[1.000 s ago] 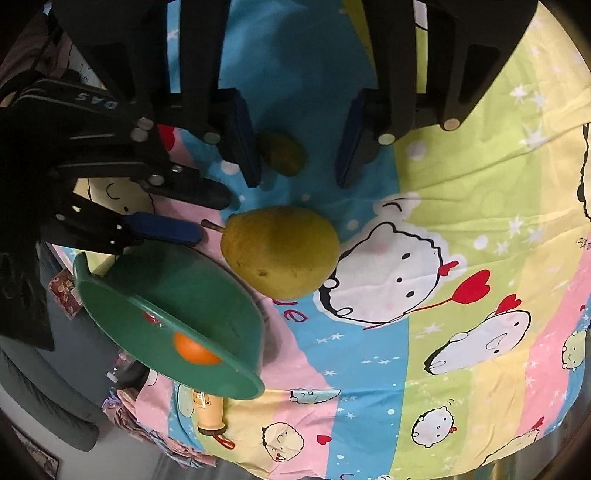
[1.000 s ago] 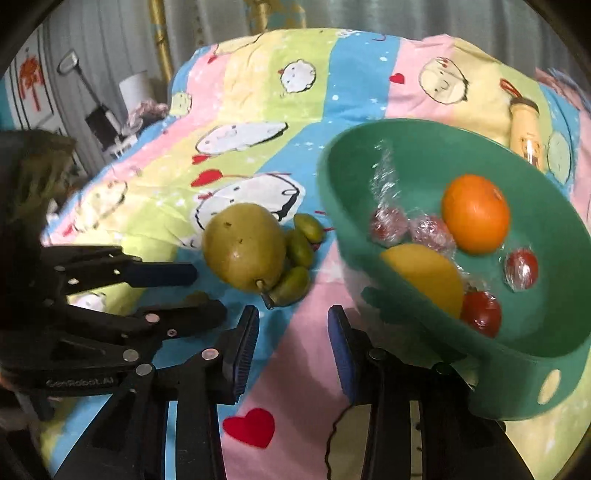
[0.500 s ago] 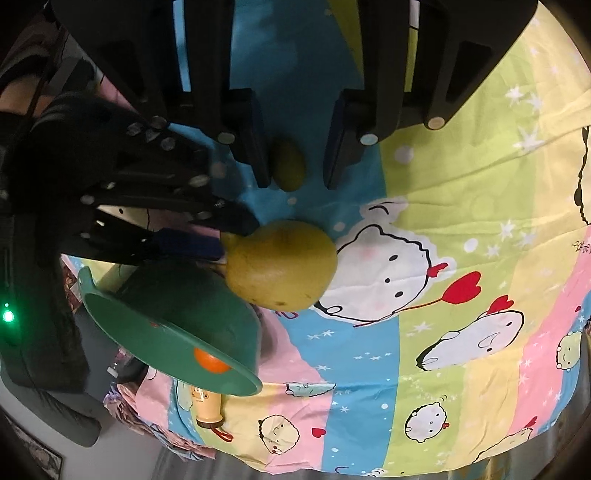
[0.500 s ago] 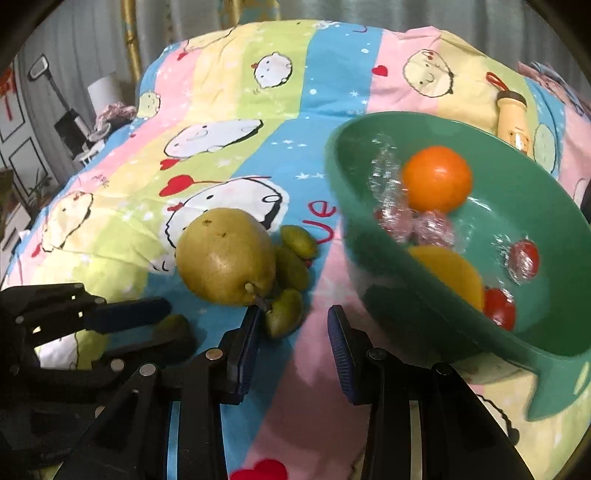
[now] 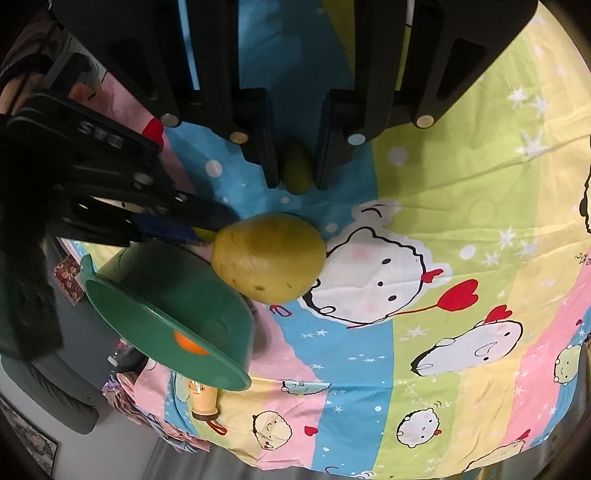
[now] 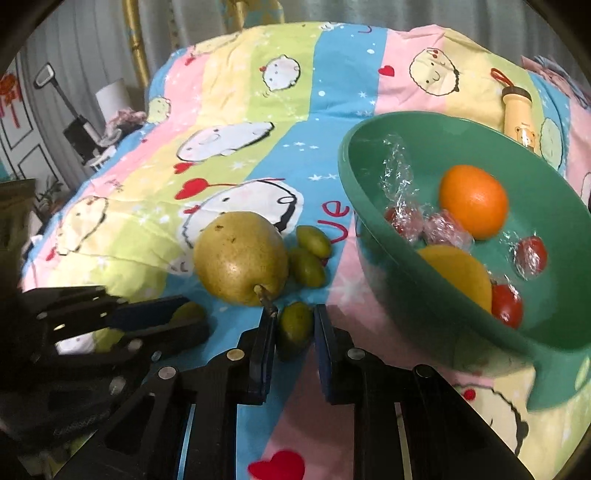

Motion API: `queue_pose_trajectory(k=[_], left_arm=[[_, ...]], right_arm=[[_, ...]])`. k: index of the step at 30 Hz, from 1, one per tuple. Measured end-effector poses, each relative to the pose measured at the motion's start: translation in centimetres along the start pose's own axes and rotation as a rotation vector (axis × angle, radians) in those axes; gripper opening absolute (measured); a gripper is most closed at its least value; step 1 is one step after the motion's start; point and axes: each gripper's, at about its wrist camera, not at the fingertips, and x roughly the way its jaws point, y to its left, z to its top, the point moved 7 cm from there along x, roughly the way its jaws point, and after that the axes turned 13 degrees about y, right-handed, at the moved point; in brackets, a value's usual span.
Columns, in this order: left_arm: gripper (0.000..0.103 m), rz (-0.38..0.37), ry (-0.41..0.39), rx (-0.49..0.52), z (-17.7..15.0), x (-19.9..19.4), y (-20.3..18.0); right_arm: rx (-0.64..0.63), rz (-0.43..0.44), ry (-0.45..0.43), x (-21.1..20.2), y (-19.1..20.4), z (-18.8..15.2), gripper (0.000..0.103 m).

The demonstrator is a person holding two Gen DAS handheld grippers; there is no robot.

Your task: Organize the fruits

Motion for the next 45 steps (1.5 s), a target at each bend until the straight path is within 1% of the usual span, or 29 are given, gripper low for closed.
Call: queue_pose_trajectory(k=[7, 12, 17, 23, 28, 38, 45], left_arm=[[0.019, -0.022, 0.008, -0.029, -0.3, -0.3, 0.1], [0.019, -0.053, 0.008, -0.061, -1.1, -1.1, -0.2], [0.019, -0.074, -0.018, -0.091, -1.7, -2.4, -0.7], [0.019, -0.071, -0.047, -0.093, -2.1, -4.1, -2.0], [0.019, -0.041, -0.065, -0.098, -2.6, -5.5, -2.5], [0.019, -0.014, -0.102, -0.110, -3.1, -7.9, -3.4], [0.019, -0.029, -0.123, -0.108, -3.3, -9.4, -4.5]], right_arm=[[0.017, 0.080, -0.020, -2.0, 0.1, -1.8, 0.022], [0.031, 0.109, -0.022, -2.8, 0.1, -3.1, 0.022], [0.050, 0.131, -0.036, -3.8, 0.1, -4.0, 0.022], [0.064, 0.154, -0.053, -5.2, -0.1, -4.9, 0.022], [0.071, 0.169, -0.069, -6.4, 0.0, -5.2, 0.022], [0.062, 0.177, -0.114, -8.8, 0.3, -5.7, 0.022], [0.057, 0.182, -0.151, -10.7, 0.3, -5.9, 0.022]])
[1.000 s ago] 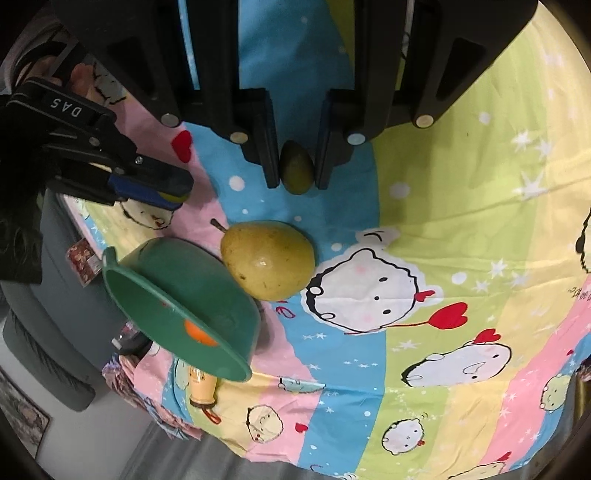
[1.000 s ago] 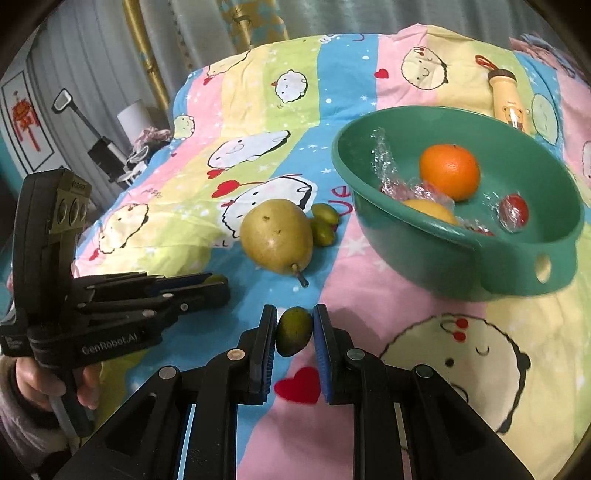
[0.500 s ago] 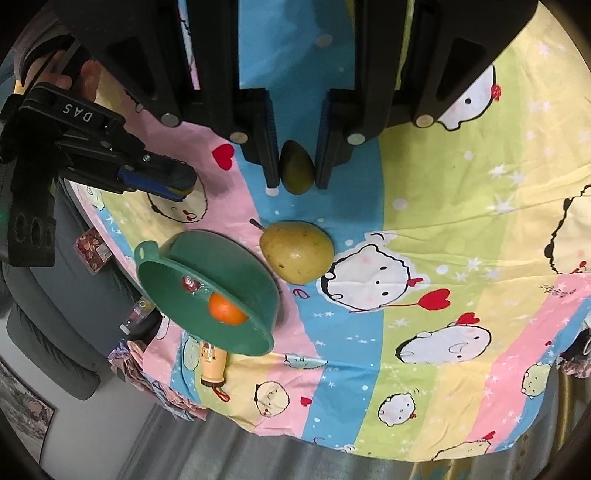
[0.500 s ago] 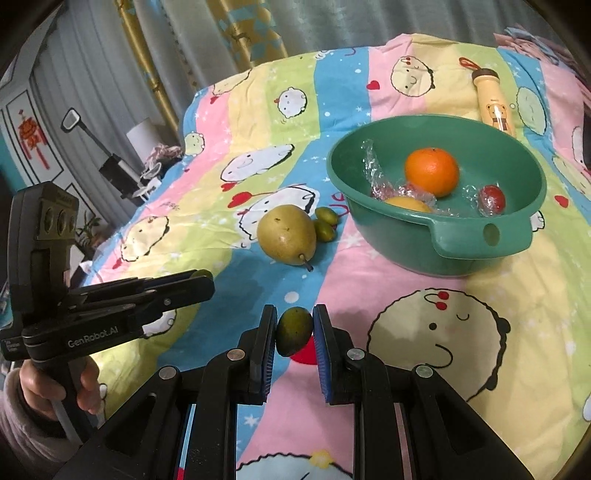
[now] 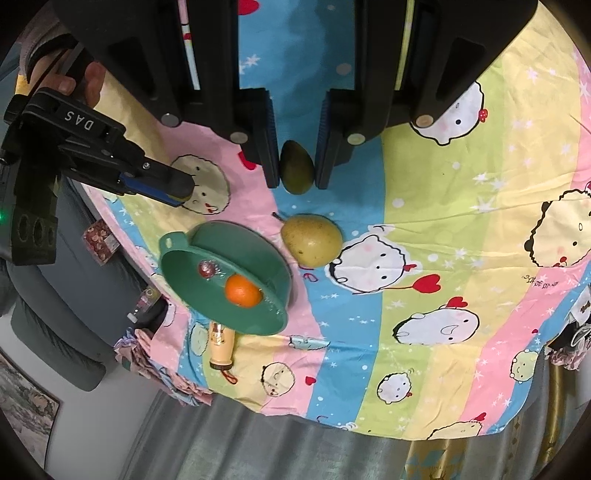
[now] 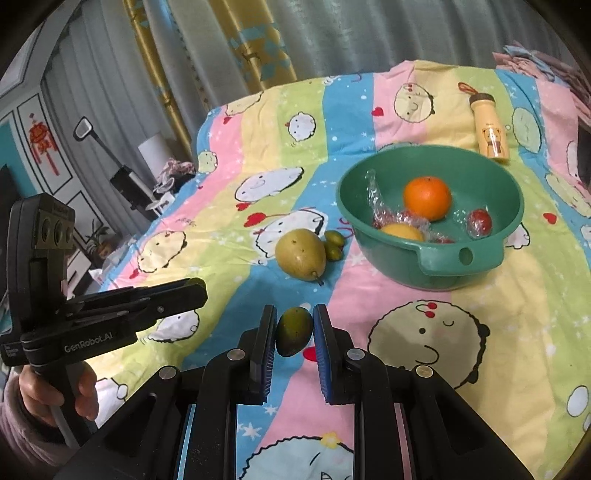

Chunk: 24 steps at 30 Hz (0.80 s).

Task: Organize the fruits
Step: 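Carry the small green fruits in both tools over the green basin and lower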

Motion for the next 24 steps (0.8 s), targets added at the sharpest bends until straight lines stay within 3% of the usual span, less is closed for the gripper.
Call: queue_pose_trajectory(k=[24], left_arm=[[0.019, -0.005, -0.052, 0.111, 2.7, -1.8, -6.8]], right_arm=[[0.053, 0.023, -0.151, -5.7, -3.4, 0.7, 0.022]])
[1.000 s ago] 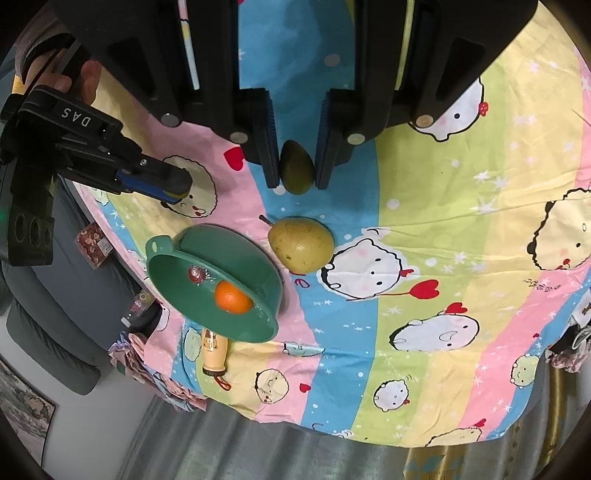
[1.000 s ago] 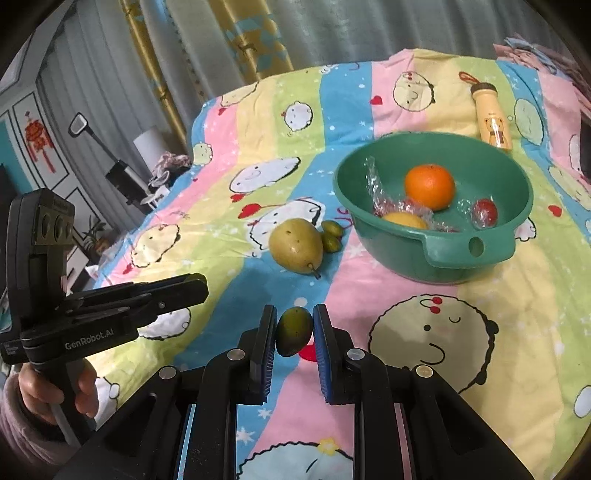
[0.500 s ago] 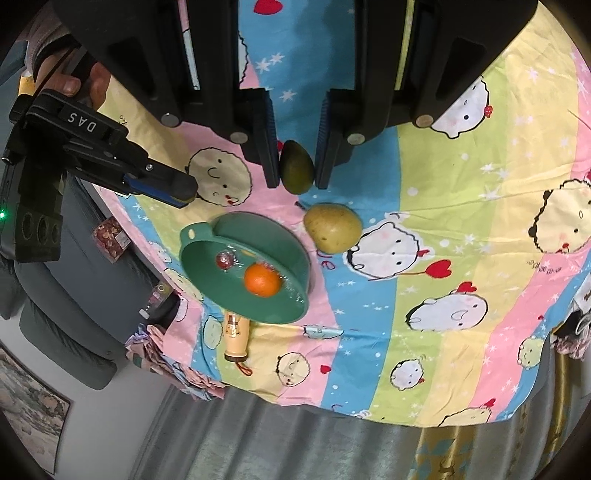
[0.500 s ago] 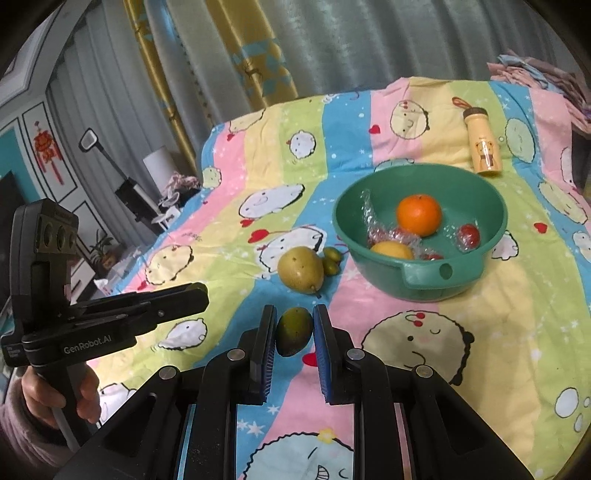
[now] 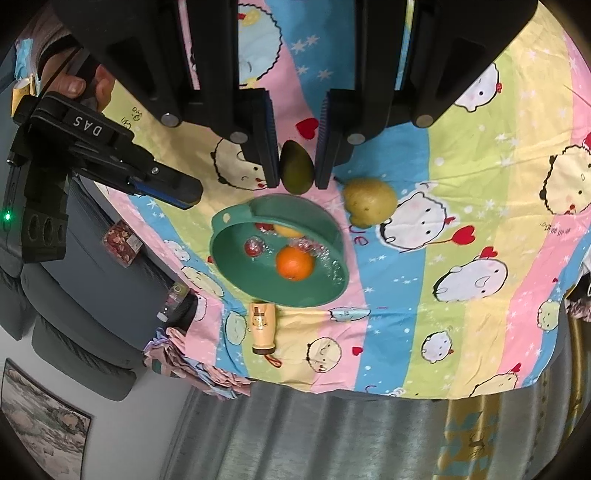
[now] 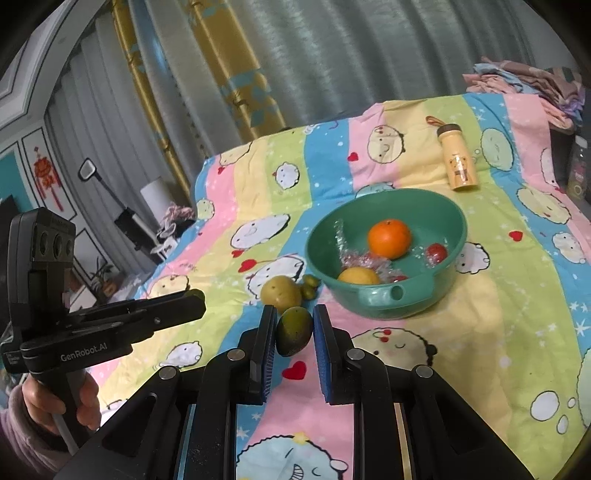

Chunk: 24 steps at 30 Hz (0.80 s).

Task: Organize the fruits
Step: 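Carry the small green fruits in both tools over the green basin and lower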

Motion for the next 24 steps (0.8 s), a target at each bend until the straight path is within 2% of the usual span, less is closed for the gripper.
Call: queue_pose_trajectory(k=[24], left_arm=[[0.019, 0.002, -0.016, 0.094, 4.7, 2.1, -4.0]], right_arm=[[0.021, -0.012, -0.076, -1.6, -3.3, 2.2, 0.022]])
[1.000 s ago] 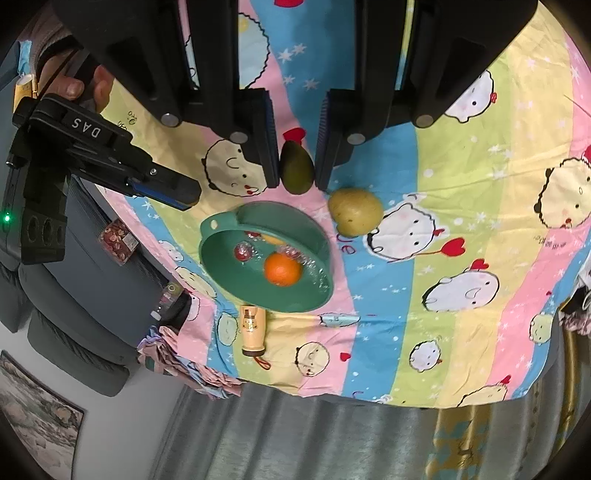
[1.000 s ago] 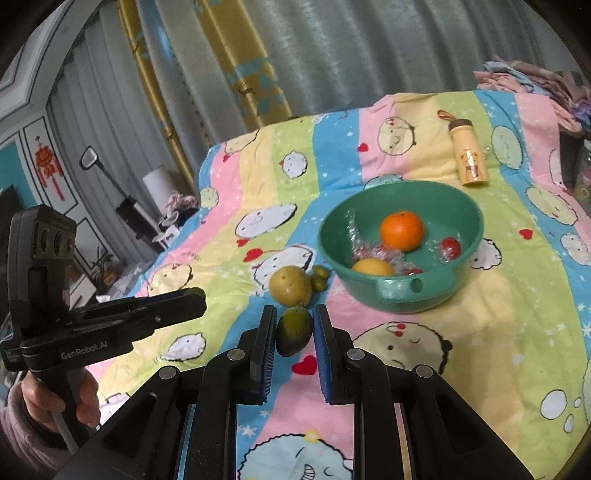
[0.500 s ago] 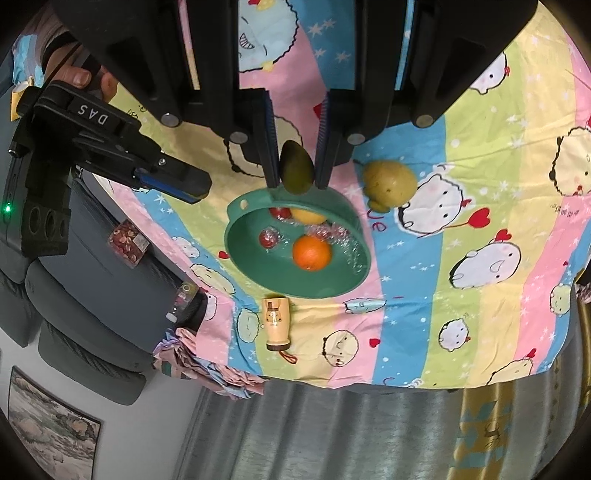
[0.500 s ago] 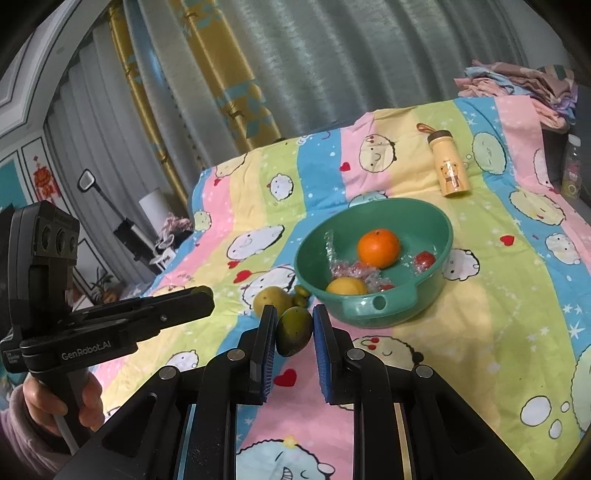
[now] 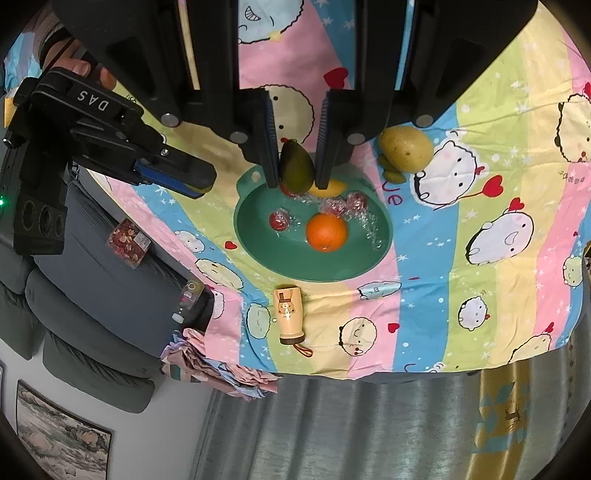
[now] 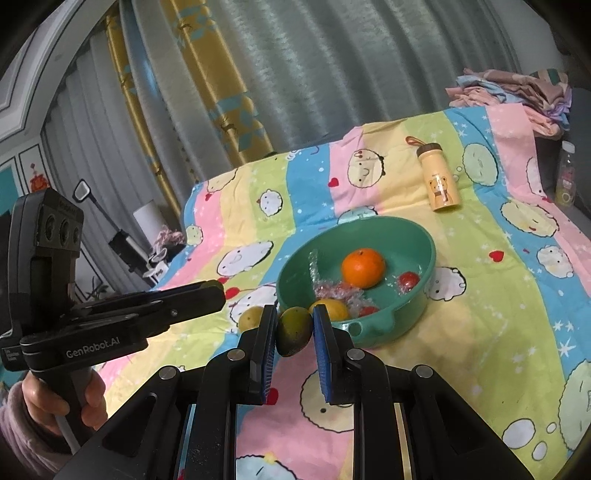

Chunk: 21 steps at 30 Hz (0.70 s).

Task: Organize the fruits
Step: 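Carry the small green fruits in both tools over the green basin and lower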

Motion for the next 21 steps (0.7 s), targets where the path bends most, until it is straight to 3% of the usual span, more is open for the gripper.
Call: queue_pose_trajectory(k=[21], left_arm=[[0.019, 0.003, 0.008, 0.025, 2.6, 2.9, -0.6]], right_arm=[[0.015, -0.017, -0.031, 0.6, -2.5, 2.0, 0.022]])
